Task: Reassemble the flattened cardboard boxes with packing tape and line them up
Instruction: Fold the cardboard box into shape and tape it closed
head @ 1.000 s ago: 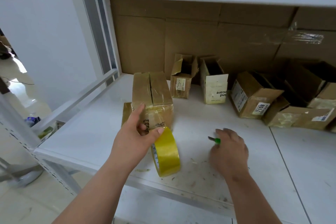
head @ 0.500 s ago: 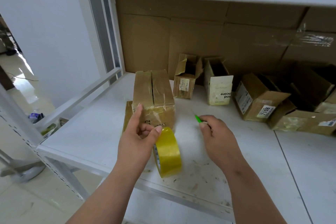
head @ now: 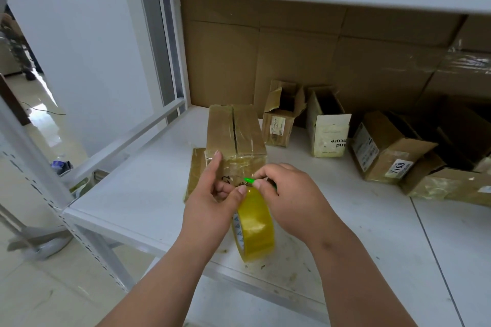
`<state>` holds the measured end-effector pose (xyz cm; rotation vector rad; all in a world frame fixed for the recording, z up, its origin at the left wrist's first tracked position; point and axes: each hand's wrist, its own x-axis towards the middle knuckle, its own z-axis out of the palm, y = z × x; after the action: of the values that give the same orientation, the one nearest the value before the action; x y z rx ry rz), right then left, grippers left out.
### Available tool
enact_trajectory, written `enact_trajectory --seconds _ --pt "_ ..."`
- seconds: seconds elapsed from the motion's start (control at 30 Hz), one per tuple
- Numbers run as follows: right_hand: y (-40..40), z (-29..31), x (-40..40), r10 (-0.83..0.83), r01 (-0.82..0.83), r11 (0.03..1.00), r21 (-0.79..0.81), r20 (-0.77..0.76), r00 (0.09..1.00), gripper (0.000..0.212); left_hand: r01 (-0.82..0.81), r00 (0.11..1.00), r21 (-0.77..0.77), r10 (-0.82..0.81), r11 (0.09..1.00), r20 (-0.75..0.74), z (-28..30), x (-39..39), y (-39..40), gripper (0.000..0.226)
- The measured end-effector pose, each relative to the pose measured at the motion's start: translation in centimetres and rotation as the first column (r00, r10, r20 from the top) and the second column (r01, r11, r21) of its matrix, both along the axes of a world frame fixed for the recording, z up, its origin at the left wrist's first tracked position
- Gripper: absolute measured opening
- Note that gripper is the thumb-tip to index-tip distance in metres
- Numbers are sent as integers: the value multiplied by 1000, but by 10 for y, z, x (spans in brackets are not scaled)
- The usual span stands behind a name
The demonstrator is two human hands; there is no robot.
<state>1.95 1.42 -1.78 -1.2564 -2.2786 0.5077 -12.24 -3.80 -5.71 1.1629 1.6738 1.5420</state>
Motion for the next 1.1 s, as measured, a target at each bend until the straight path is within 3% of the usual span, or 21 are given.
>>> enact_trajectory --seconds 0.9,1.1 --pt "10 6 -12 -55 38 992 118 146 988 22 20 998 -78 -25 997 -59 3 -7 9 84" --pt "13 0 -1 -92 79 993 85 172 981 17 29 997 -80 -35 996 -70 3 -8 6 84"
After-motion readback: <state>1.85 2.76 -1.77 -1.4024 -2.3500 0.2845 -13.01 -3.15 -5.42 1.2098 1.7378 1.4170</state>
